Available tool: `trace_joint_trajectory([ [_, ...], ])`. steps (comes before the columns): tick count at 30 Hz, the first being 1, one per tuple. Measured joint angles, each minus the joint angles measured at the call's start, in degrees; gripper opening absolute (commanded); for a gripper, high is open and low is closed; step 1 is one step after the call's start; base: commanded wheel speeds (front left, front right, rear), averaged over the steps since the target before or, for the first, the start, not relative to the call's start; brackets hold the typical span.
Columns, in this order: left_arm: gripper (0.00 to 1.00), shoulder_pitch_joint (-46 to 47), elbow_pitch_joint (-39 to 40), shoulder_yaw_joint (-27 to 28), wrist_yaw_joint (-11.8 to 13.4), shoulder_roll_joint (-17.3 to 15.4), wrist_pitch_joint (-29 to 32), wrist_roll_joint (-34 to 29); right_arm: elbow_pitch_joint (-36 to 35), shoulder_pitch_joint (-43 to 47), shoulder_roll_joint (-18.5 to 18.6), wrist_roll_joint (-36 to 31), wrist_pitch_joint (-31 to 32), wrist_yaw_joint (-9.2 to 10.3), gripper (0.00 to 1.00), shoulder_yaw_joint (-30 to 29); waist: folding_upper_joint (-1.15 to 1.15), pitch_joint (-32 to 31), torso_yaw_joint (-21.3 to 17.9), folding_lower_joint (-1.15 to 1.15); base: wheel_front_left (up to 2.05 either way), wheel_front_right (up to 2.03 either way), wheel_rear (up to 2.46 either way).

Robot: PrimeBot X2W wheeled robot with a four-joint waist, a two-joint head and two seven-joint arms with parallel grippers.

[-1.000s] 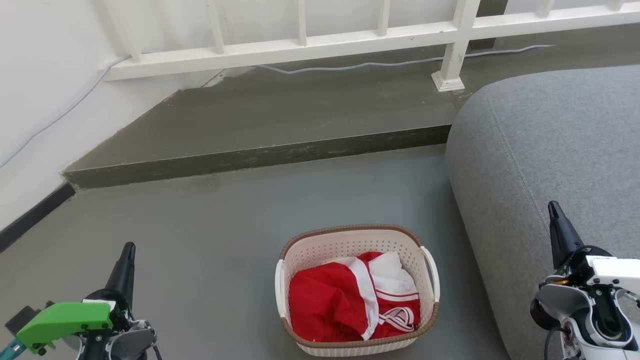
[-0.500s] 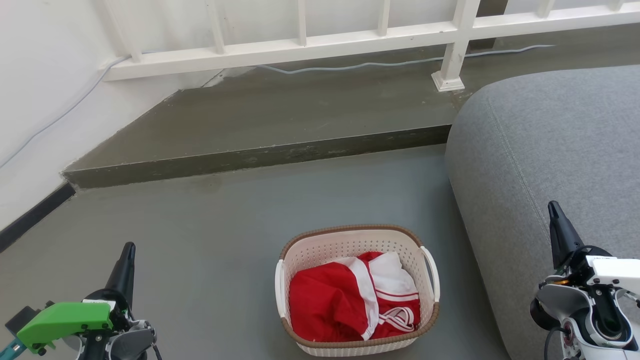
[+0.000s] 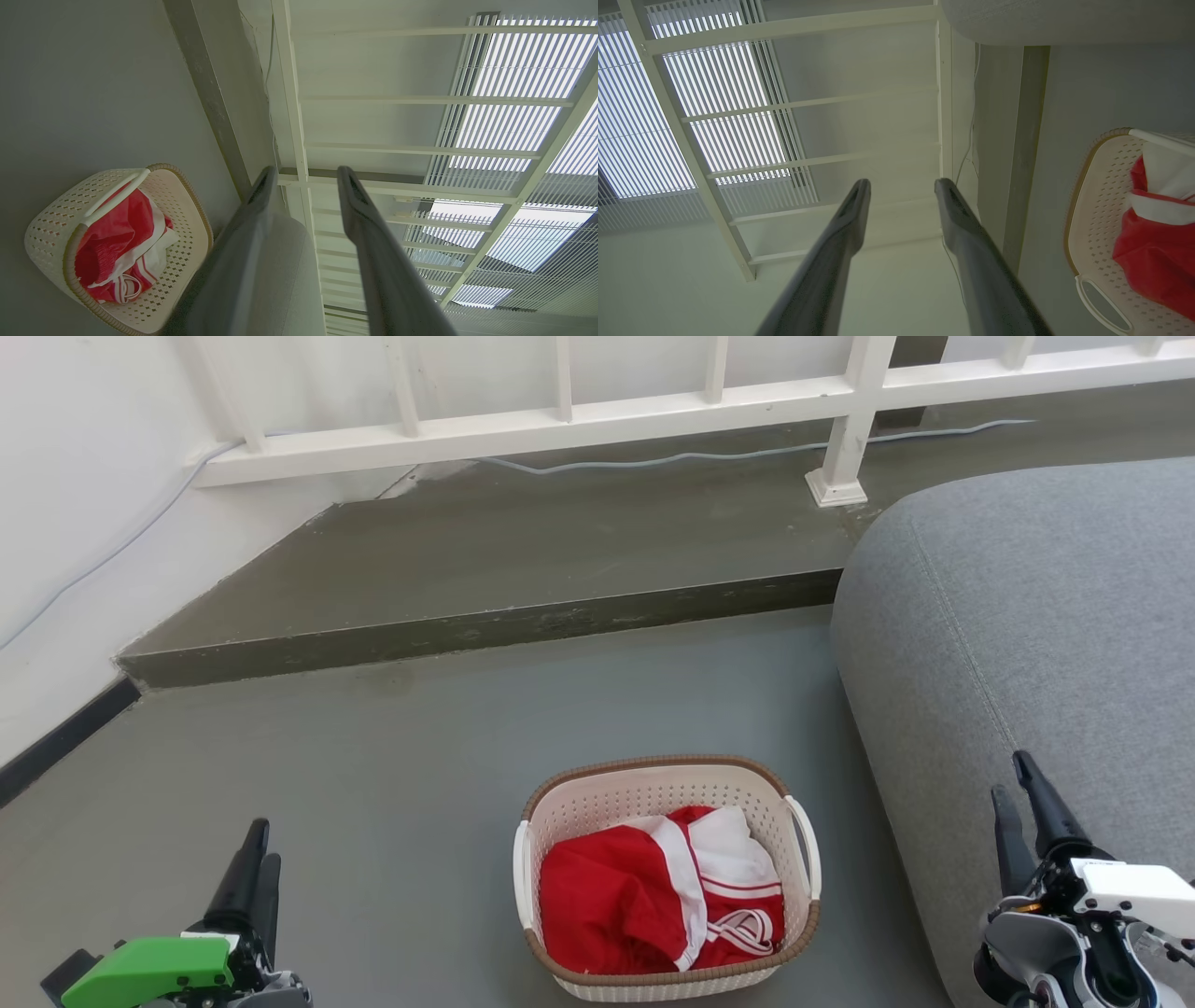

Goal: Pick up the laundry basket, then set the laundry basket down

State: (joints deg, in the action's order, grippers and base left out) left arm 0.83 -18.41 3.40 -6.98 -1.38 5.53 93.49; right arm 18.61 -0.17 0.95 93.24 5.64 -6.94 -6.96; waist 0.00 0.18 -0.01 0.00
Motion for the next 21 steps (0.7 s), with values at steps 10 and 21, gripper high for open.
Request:
trace_joint_trajectory([
  [10, 1.00, 0.03, 0.80, -0.12, 0.00, 0.09, -0.87, -0.21, -1.55, 0.00, 0.00, -0.07, -1.15, -0.01, 1.00, 0.53, 0.00, 0.07, -0.04, 0.00, 0.00, 0.00, 0.00],
  [21, 1.00, 0.29, 3.05, -1.41, -0.01, 0.03, -3.18, -2.63, -3.83, -0.23, 0.09, -1.27, -3.18, 0.00, 1.00, 2.25, 0.00, 0.20, -0.06, 0.00, 0.00, 0.00, 0.00],
])
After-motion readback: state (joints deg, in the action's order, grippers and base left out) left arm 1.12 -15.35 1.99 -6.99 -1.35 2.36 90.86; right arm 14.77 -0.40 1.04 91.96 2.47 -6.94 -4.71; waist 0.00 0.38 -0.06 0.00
